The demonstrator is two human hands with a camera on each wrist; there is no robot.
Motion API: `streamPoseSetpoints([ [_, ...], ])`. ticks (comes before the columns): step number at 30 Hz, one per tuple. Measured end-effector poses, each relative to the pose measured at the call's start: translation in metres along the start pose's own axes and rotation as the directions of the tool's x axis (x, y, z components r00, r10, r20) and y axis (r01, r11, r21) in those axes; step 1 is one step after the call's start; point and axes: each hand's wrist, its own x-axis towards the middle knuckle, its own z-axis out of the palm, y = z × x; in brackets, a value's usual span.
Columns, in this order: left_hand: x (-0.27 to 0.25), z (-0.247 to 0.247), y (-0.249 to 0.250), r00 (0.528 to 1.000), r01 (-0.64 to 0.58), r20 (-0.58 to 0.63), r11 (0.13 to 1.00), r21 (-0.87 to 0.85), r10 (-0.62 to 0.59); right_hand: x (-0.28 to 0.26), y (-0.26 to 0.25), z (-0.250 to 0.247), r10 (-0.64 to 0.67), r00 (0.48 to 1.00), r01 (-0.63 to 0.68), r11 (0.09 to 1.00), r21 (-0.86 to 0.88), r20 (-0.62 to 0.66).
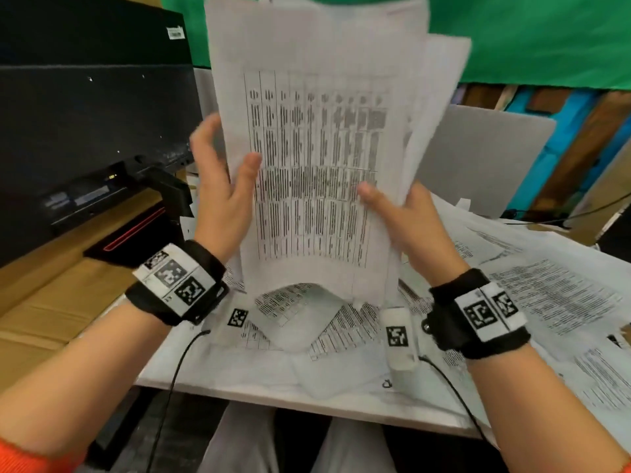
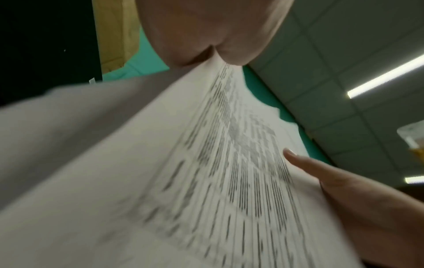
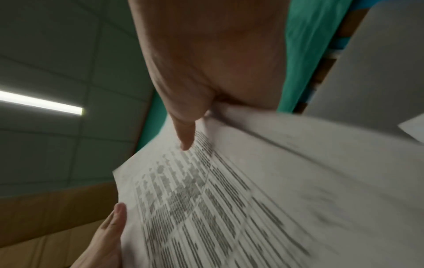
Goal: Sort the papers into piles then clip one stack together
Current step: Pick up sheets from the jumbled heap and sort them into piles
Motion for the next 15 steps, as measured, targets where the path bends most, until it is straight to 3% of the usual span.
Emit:
streamPoseSetpoints([
  [3,0.013,-0.006,0.005,0.999,0.047,0.032,0.990,-0.130,-0.044,-0.002,-0.021,-0.007,-0.011,0.998,0.023,0.984,0.174,-0.068],
  [5,0.018,-0.006,0.008,0.992,0.110,0.065,0.990,-0.089,-0.105,-0.003,-0.028,-0.006,-0.022,0.997,0.040,0.961,0.273,-0.068],
  [9,0.017,0.012,0.018,0.980,0.141,0.154,0.984,-0.110,-0.123,0.006,-0.037,0.004,-0.005,0.995,0.033,0.954,0.298,-0.095],
  [11,0.021,0.009,0.006,0.965,0.232,0.170,0.953,-0.197,-0.200,0.013,-0.028,0.003,0.035,0.995,0.001,0.938,0.347,-0.098],
  [12,0.019,0.004,-0.003,0.928,0.343,0.221,0.920,-0.190,-0.300,0.014,-0.019,0.002,0.060,0.996,-0.033,0.933,0.359,-0.066],
  [13,0.014,-0.001,-0.015,0.855,0.473,0.305,0.873,-0.121,-0.421,0.012,-0.005,0.002,0.105,0.995,-0.098,0.932,0.348,0.000],
  [15,-0.008,-0.008,-0.038,0.628,0.626,0.492,0.767,0.142,-0.604,0.000,0.026,0.006,0.252,0.959,-0.275,0.938,0.210,0.132],
])
